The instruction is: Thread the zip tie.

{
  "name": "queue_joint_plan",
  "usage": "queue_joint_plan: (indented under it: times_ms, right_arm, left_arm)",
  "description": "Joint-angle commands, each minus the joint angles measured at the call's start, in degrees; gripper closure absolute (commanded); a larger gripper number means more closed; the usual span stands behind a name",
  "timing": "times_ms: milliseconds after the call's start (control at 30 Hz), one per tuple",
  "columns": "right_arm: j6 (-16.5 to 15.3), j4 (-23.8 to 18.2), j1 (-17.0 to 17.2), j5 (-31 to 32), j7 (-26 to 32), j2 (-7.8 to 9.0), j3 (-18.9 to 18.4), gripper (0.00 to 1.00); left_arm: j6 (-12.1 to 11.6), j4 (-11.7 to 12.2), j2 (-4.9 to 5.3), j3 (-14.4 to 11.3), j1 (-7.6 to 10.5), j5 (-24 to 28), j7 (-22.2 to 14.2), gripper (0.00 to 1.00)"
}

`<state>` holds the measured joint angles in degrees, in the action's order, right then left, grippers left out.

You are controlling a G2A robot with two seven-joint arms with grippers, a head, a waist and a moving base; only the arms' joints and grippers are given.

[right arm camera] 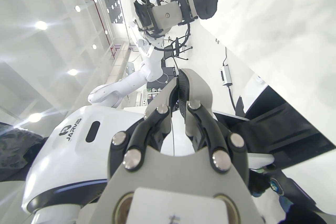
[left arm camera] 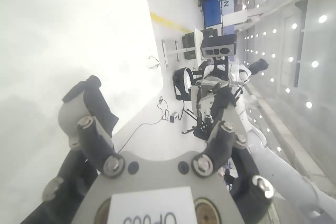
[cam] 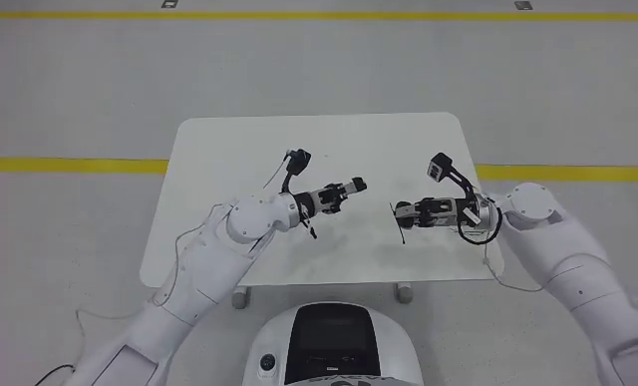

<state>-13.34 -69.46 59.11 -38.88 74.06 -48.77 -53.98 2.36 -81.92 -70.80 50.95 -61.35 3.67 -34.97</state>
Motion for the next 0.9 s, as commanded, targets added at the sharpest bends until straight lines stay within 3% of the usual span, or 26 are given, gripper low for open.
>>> queue_joint_plan:
  times_ms: [0,67,400,467,567,800,867]
  right_arm:
    - [0.2,0.5,0.5,-0.4,0.5,0.07,-0.6,1.00]
    - [0.3,1.1,0.6,-0.2,0.6,0.06,-1.0,1.00]
    - [0.5,0.7,1.0,0.3,-1.1,-0.07,-0.9,1.00]
    - [0.5,-0.1,1.2,0.1,-0.6,-0.34,-0.5,1.00]
    - [-0.1,1.2,0.5,-2.0,2.6,-0.95,0.1,1.00]
    - [0.2,6.3,-2.8,-5.3,5.6,-2.96,3.3,1.00]
    - [0.2,6.3,-2.8,-5.3,5.6,-2.96,3.3,1.00]
  left_arm:
    - [-1.4,2.3,-0.61,-1.4,1.70,1.8,-0.6,0.00]
    - [-2.7,3.1,-0.85,-2.2,2.62,1.4,-1.0,0.00]
    - [-2.5,3.4,-0.85,-2.1,2.31,1.5,-0.3,0.00]
    - [-4.6,3.5,-0.85,-1.9,1.89,2.8,-0.7,0.00]
    - [-10.1,5.6,-0.76,-0.8,1.73,8.7,-5.4,0.00]
    - [-16.2,9.4,-0.81,-0.7,2.62,10.7,-7.8,0.00]
    - [-16.2,9.4,-0.81,-0.7,2.62,10.7,-7.8,0.00]
